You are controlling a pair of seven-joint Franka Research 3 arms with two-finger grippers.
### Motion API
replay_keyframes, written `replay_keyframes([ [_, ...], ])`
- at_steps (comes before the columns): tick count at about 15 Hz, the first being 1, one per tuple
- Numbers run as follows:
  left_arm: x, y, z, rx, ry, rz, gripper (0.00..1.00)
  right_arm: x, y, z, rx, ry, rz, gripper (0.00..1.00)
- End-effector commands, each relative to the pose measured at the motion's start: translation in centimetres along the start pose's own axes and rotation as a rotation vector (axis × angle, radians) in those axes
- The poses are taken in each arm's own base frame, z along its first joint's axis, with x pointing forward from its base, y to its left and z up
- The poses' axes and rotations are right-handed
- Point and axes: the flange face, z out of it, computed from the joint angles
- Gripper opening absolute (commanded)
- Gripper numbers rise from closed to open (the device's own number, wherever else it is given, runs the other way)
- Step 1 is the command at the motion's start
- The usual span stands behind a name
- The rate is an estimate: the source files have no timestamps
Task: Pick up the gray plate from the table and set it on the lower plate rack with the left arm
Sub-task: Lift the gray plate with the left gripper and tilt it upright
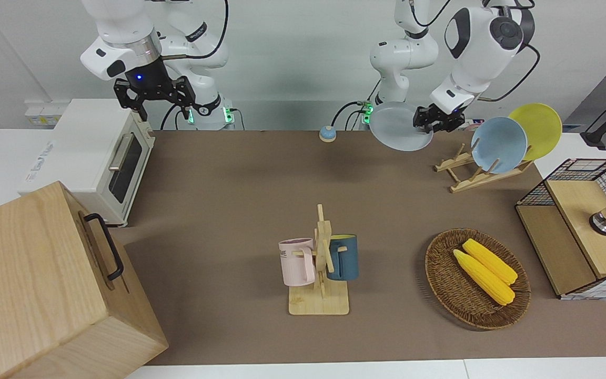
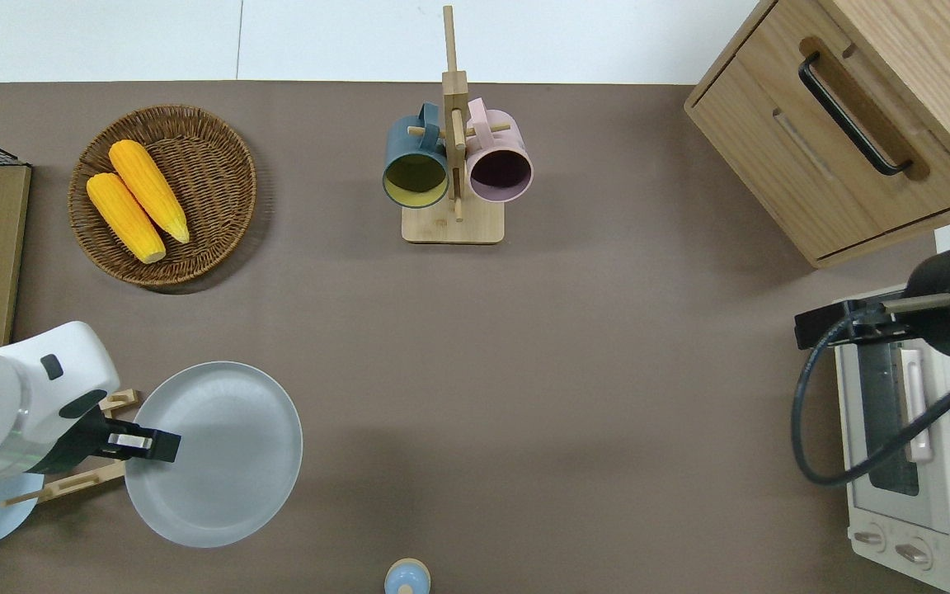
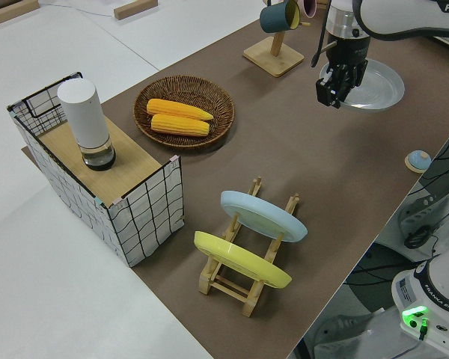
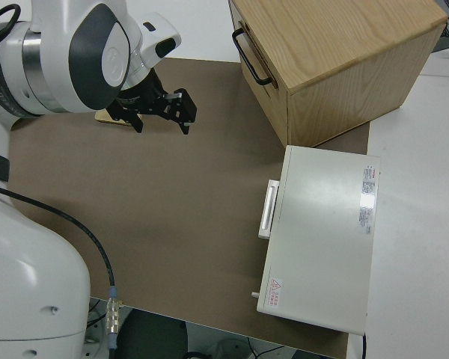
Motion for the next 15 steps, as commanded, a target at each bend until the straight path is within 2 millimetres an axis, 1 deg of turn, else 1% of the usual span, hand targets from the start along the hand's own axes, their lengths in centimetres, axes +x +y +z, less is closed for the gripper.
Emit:
replay_keyframes([
  [1,-0.5,-2.1,-2.0,0.044,-0.015,-0.031,0.00,-0.3,0.0,-0.3,0.007,-0.006,0.001,0.990],
  [3,-0.6,-2.2,-2.3,0.107,-0.019,-0.025,0.00,-0.3,-0.1,-0.3,0.006,-0.006,0.000,0.990],
  [5,-0.6,-2.3,-2.7,0.230,-0.035,-0.006,0.00,-0.3,0.0,-0.3,0.007,-0.006,0.001,0.987],
  [9,-0.7,-2.5,-2.6,0.371,-0.077,-0.021,0.00,-0.3,-0.1,-0.3,0.006,-0.006,0.000,0.990],
  [10,-0.7,-2.3,-2.4,0.422,-0.096,-0.044,0.00,-0.3,-0.1,-0.3,0.006,-0.006,0.000,0.990],
  [13,-0.2,-0.4,-1.2,0.604,-0.153,-0.092,0.00,-0.2,0.0,-0.3,0.007,-0.005,0.001,0.990],
  [15,0.1,0.2,-0.2,0.660,-0.185,-0.137,0.00,-0.3,-0.1,-0.3,0.006,-0.005,0.000,0.987],
])
